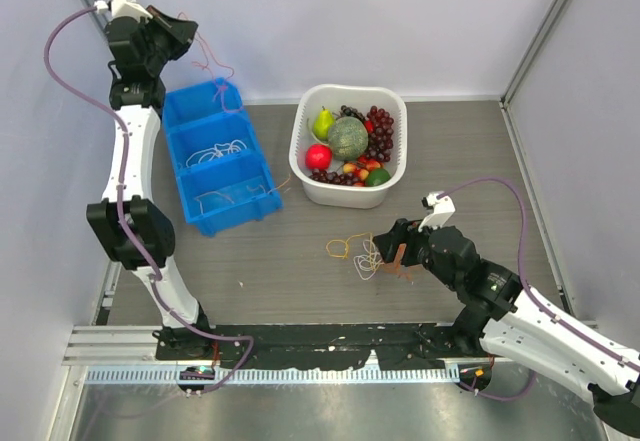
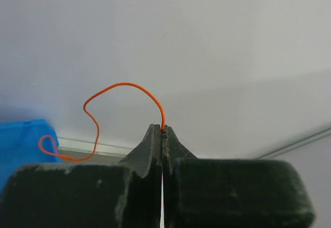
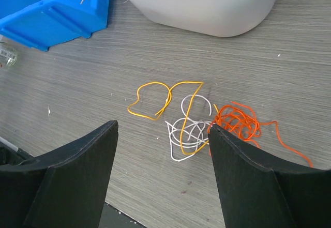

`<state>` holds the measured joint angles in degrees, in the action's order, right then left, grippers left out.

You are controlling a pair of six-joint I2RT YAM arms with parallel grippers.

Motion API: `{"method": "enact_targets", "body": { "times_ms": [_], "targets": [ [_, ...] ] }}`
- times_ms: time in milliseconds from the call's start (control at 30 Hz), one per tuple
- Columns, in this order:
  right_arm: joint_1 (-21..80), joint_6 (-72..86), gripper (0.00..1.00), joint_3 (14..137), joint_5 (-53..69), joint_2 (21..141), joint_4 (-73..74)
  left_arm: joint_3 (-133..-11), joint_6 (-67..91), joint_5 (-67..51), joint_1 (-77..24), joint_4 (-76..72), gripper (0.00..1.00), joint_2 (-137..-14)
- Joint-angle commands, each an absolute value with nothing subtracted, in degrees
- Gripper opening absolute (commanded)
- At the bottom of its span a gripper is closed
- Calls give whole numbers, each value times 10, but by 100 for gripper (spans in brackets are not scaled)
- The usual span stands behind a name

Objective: Untangle the cables

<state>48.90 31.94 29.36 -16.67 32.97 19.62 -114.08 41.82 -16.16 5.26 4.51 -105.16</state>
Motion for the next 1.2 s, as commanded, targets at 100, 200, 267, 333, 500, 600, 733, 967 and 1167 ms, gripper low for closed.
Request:
{"method": "enact_targets", "body": {
  "times_ms": [100, 200, 267, 333, 500, 600, 733, 967, 1167],
  "targets": [
    [490, 300, 76, 319, -207, 336, 185, -1174, 416, -128, 74, -40, 0, -1128],
    [490, 293, 75, 323, -214, 349, 184, -1144, 411, -103, 76, -64, 0, -1137],
    [490, 291, 75, 326, -215, 360, 185, -1109, 410, -80, 75, -95, 0, -1137],
    [490, 287, 76, 328, -217, 370, 183, -1090, 405, -54, 76, -109, 0, -1141],
    [490, 287, 76, 323, -218, 377, 178, -1068, 378, -5, 76, -105, 0, -1163],
    [490, 289, 76, 317, -219, 374, 178, -1050, 360, 56, 76, -93, 0, -1171],
    [490, 291, 76, 314, -221, 369, 177, -1073, 345, 85, 78, -56, 0, -1192],
    [490, 295, 76, 320, -216, 375, 169, -1094, 349, 32, 79, -80, 0, -1171],
    [490, 301, 76, 318, -209, 378, 166, -1134, 351, 17, 79, -92, 0, -1158]
  ]
}}
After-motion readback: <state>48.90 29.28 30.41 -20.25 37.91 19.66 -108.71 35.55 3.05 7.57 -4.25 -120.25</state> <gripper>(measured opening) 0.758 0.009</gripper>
